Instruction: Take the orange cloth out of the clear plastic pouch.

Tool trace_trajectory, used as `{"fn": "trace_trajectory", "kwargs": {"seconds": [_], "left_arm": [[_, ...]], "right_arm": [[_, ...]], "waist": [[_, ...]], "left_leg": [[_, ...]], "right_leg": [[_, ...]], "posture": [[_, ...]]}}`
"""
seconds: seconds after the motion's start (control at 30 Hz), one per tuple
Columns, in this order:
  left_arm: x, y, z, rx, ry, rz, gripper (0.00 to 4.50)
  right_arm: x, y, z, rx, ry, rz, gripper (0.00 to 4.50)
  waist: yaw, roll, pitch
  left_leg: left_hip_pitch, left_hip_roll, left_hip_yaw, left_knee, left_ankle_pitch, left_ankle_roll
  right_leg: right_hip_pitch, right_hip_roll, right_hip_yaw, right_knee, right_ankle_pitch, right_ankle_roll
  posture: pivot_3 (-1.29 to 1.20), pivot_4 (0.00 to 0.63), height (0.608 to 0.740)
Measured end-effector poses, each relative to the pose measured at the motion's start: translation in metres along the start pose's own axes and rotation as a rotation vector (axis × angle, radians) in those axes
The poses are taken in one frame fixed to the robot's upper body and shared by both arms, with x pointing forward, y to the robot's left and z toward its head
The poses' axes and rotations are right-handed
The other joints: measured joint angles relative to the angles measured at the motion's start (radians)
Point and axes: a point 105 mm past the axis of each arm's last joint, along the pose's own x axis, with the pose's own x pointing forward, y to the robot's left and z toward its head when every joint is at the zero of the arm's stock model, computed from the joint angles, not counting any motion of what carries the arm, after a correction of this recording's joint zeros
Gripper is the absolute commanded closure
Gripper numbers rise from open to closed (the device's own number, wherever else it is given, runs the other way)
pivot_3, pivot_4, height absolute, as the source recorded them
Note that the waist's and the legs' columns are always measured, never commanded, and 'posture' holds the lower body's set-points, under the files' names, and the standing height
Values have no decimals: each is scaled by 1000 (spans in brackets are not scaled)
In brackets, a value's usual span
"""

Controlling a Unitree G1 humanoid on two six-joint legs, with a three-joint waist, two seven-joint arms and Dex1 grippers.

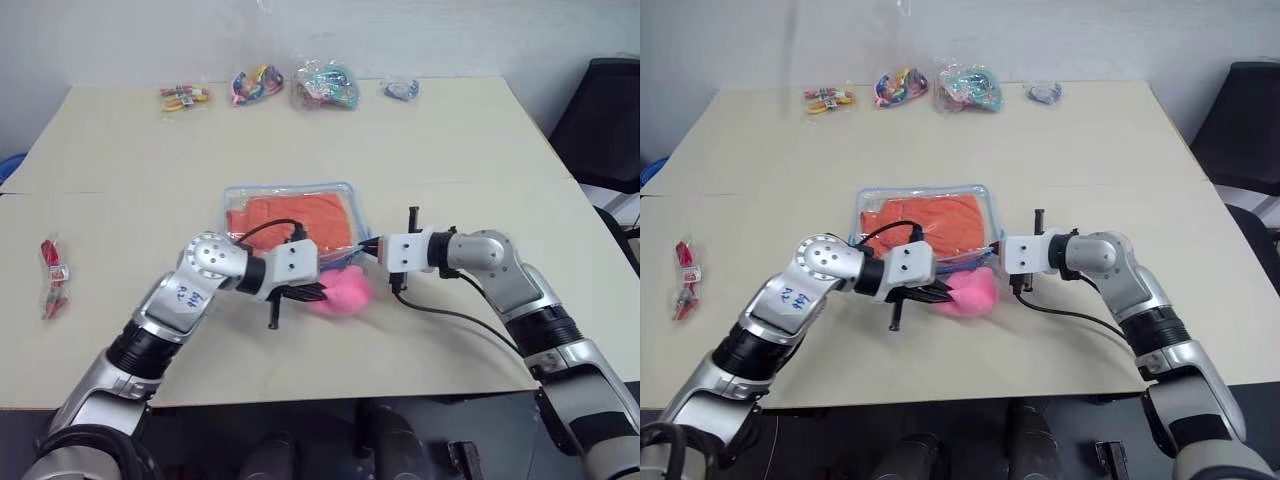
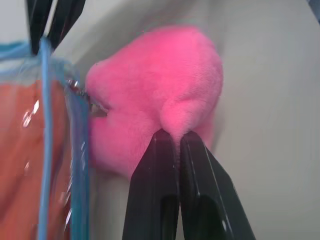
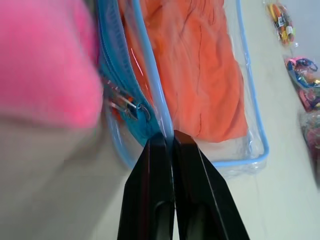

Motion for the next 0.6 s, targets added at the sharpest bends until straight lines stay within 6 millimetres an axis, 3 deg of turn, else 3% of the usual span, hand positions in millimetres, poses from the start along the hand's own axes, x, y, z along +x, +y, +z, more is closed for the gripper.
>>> {"fn": "trace_trajectory", "kwargs": {"seconds": [0.33, 0.43, 0.6], "left_arm": [[-77, 2, -40, -137, 110, 145, 4500], [-99, 4, -45, -172, 123, 198, 4500], [-144, 5, -71, -254, 206, 293, 4500]], "right_arm": [[-41, 9, 2, -89, 2, 25, 4461], [-47, 13, 4, -101, -9, 36, 4461], [-62, 26, 2, -91, -9, 68, 4461]], "waist": [[1, 0, 0], [1, 0, 0], [1, 1, 1]], "left_leg": [[0, 1, -1, 0, 0, -1], [0, 1, -1, 0, -1, -1], [0, 1, 0, -2, -1, -1]], "right_leg": [[0, 0, 0, -1, 0, 0], [0, 0, 0, -1, 0, 0], [0, 1, -2, -2, 0, -1]], "posture": [[0, 150, 740], [0, 150, 740], [0, 150, 740]]}}
